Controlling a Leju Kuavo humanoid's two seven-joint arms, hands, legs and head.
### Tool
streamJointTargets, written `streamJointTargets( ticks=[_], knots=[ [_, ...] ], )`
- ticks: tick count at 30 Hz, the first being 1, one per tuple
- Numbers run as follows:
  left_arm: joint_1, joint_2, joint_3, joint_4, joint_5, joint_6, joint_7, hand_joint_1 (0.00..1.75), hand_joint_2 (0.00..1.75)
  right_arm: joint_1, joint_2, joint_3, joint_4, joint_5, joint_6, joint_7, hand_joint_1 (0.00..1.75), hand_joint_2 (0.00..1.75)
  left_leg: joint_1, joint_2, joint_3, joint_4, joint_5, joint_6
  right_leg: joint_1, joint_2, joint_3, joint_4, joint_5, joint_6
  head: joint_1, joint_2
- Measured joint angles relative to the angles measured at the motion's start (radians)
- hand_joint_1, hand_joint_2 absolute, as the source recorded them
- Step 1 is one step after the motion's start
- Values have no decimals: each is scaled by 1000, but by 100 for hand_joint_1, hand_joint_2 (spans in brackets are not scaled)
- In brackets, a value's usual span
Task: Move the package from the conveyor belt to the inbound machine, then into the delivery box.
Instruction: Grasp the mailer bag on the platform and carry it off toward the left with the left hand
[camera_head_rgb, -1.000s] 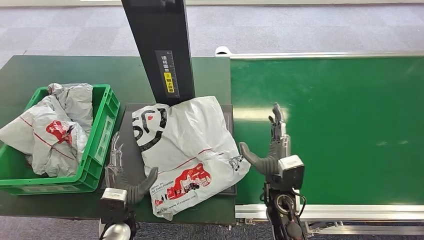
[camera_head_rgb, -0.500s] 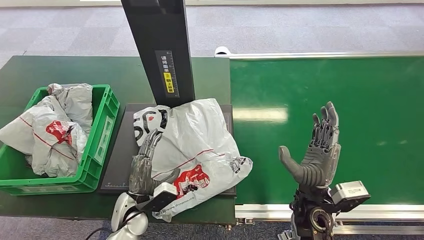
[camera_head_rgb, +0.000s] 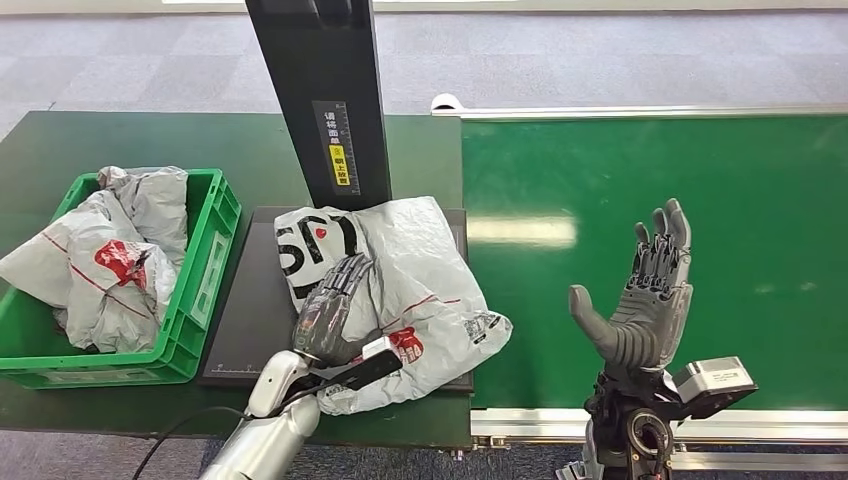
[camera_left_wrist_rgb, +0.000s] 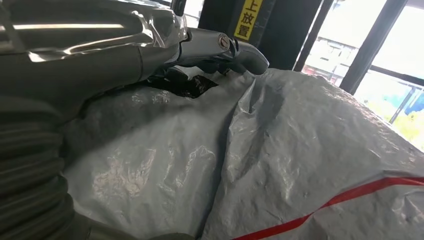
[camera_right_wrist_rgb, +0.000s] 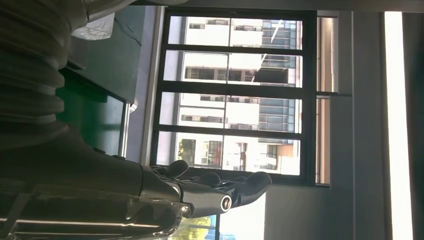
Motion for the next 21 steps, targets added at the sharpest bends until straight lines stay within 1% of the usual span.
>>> streamJointTargets(
  ticks=[2, 3, 4, 11, 21],
  knots=[
    [-12, -1, 0, 21, 1, -12, -2, 145, 175, -1, 3, -4, 2, 0, 3, 0, 0, 175, 0, 0, 1, 0, 0, 0, 0, 0, 1, 0, 0, 0, 0, 0],
    [-17, -1, 0, 31, 1, -17, -3, 172, 175, -1, 4, -6, 3, 0, 4, 0, 0, 175, 0, 0, 2, 0, 0, 0, 0, 0, 2, 0, 0, 0, 0, 0],
    [-21, -2, 0, 41, 1, -22, -4, 175, 175, -2, 4, -8, 4, 1, 5, 0, 0, 175, 0, 0, 2, 0, 0, 0, 0, 0, 3, 0, 0, 0, 0, 0],
    [-38, -3, 3, 86, 25, -20, -30, 175, 175, -7, 11, -14, 15, 6, 1, 0, 0, 175, 0, 0, 5, 0, 0, 0, 0, 0, 6, 0, 0, 0, 0, 0],
    [-35, -2, 31, 80, 89, -7, -94, 175, 175, -7, 17, -28, 26, 5, -3, 0, 0, 175, 0, 0, 6, 0, 0, 0, 0, 0, 6, 0, 0, 0, 0, 0]
  ],
)
